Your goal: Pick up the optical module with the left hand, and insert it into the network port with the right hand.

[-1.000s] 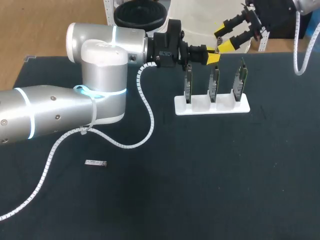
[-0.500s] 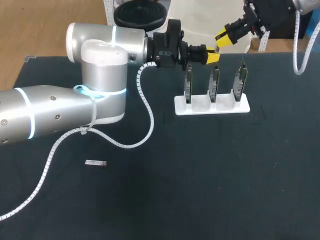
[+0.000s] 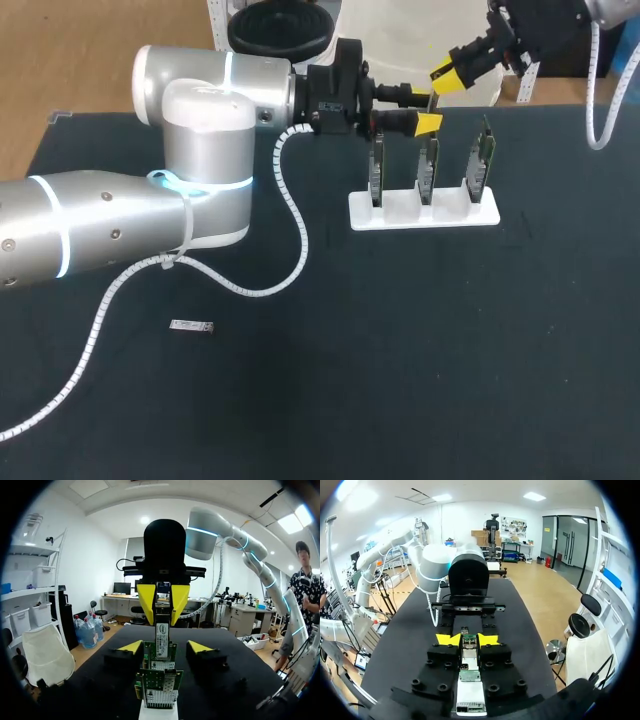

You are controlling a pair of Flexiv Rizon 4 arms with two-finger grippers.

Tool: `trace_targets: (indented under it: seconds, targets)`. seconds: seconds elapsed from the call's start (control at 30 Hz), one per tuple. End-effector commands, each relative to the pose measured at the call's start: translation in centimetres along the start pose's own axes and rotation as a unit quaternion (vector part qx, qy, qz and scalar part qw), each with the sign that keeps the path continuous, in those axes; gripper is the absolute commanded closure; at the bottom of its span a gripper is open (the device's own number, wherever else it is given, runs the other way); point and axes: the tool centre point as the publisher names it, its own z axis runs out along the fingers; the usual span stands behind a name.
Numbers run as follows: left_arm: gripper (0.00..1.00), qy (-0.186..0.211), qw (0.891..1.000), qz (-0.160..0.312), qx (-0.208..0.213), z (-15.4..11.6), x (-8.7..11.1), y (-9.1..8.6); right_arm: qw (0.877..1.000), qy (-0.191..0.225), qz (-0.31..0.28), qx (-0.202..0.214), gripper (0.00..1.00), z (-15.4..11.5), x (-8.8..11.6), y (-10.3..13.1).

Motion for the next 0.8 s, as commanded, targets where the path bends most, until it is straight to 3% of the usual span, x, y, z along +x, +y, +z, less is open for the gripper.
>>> trace_targets:
  seconds: [0.03, 0.47, 0.8]
  targets:
    - [0.0, 0.001, 1.0, -0.001, 0.002, 0.1, 0.0, 0.2, 1.0, -0.002, 0.0, 0.002, 1.0, 0.0, 0.1, 0.1]
    - [0.0, 0.007, 1.0, -0.002, -0.014, -0.5, -0.9, 0.4, 1.0, -0.002, -0.002, 0.002, 1.0, -0.1, 0.1, 0.2]
    - [0.0, 0.074, 0.996, 0.035, -0.017, -1.0, -1.2, 0.1, 1.0, -0.003, -0.002, 0.003, 1.0, -0.1, 0.2, 0.1]
